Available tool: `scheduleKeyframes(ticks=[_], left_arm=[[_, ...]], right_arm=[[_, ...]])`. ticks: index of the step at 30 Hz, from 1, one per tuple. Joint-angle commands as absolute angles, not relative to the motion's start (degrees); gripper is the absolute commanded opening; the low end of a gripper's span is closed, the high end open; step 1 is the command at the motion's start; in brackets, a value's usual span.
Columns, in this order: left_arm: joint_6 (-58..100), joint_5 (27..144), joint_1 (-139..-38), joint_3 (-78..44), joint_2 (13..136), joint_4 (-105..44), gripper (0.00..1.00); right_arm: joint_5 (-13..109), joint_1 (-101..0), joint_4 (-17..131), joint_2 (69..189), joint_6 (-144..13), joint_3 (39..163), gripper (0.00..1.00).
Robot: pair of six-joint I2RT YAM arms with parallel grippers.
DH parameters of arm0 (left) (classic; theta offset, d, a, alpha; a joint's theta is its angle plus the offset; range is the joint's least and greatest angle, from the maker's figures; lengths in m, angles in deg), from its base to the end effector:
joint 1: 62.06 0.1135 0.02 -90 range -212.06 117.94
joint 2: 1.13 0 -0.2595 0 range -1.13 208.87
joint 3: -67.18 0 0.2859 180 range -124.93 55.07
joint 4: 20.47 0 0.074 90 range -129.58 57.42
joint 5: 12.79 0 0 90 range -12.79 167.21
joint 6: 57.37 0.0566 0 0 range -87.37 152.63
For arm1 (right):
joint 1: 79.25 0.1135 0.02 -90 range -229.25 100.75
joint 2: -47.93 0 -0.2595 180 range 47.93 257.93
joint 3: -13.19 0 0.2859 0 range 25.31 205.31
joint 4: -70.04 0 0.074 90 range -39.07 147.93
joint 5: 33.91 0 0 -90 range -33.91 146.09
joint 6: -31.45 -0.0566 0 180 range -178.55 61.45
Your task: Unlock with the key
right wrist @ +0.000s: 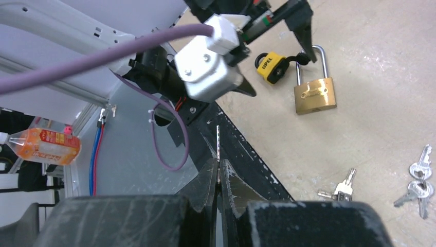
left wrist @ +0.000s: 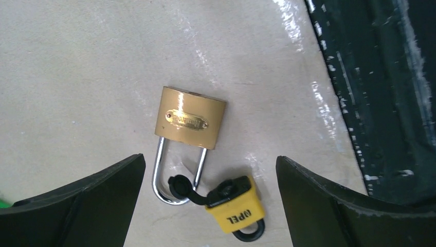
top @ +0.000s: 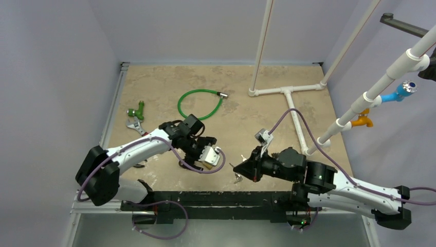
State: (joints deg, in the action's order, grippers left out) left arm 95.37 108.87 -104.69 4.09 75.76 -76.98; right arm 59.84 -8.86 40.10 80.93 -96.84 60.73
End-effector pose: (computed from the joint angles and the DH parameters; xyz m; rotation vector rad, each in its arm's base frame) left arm 0.1859 -0.2115 0.1830 2.1760 1.4954 -0.6563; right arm 0.0723 0.1918 0.2920 -0.5140 1.9704 1.2212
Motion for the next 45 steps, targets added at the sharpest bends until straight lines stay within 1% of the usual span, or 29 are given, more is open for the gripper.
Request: scheduleKeyframes(ticks=[1, 6, 10, 16, 18, 20, 21, 23, 24, 25, 27, 28, 29, 32, 34, 40, 44, 45], left_arm=[[101.63, 107.24, -105.48, 1.74, 81.42, -69.37, 1.00], [102.39, 105.80, -106.22, 0.35, 86.78, -65.64, 1.00], [104.33, 103.50, -107.78, -0.32, 90.59, -66.54, 1.00], [107.05, 102.00, -109.90, 0.18, 93.03, -67.04, 1.00], [107.54, 101.88, -110.12, -0.10, 93.58, -67.62, 0.97], [107.76, 101.38, -110.43, -0.13, 94.17, -67.47, 0.87], [107.70, 101.12, -110.55, -0.13, 94.35, -67.20, 0.75], [107.19, 100.69, -110.75, 0.18, 94.39, -66.19, 0.55], [106.75, 100.42, -110.75, 0.59, 93.95, -65.34, 0.43], [106.46, 100.15, -110.75, 0.97, 93.44, -64.87, 0.32], [105.80, 99.90, -110.75, 1.13, 92.16, -65.05, 0.23], [105.43, 99.93, -110.75, 1.03, 91.62, -65.54, 0.14], [104.84, 99.89, -110.81, 0.88, 90.91, -66.06, 0.00], [103.76, 100.23, -110.75, 0.57, 87.05, -67.37, 0.00], [102.67, 101.10, -110.41, 0.51, 82.30, -67.93, 0.00], [99.85, 106.98, -109.09, 0.08, 58.73, -64.88, 0.00], [101.94, 108.37, -109.65, -1.66, 48.01, -62.60, 0.00], [102.02, 108.49, -109.84, -1.70, 45.56, -60.10, 0.00]], right_arm=[[61.70, -8.76, 37.21, 77.21, -99.79, 61.52, 0.00], [63.55, -8.76, 33.88, 75.79, -99.42, 63.84, 0.00], [64.56, -8.76, 31.76, 74.25, -99.31, 65.38, 0.00], [67.03, -8.76, 28.76, 71.83, -99.26, 67.68, 0.00], [67.48, -8.71, 27.81, 71.80, -99.00, 68.74, 0.00], [67.87, -8.76, 27.25, 71.96, -98.86, 69.51, 0.00], [68.05, -8.75, 27.03, 72.09, -98.75, 69.78, 0.00], [68.33, -8.74, 26.66, 72.28, -98.61, 70.26, 0.00], [68.53, -8.76, 26.56, 72.35, -98.49, 70.57, 0.00], [68.67, -8.76, 26.55, 72.43, -98.39, 70.68, 0.00], [69.13, -8.76, 26.60, 72.67, -97.95, 71.20, 0.00], [69.60, -8.76, 26.63, 72.73, -97.75, 71.47, 0.00], [69.85, -8.76, 26.59, 72.72, -97.49, 71.84, 0.00], [70.76, -8.77, 26.39, 72.80, -96.99, 72.68, 0.00], [71.44, -8.74, 26.44, 72.89, -96.60, 73.36, 0.00], [72.02, -8.74, 28.37, 74.18, -93.93, 74.74, 0.00], [70.22, -8.75, 31.58, 76.52, -92.28, 74.61, 0.00], [69.86, -8.76, 32.56, 76.96, -92.08, 74.35, 0.00]])
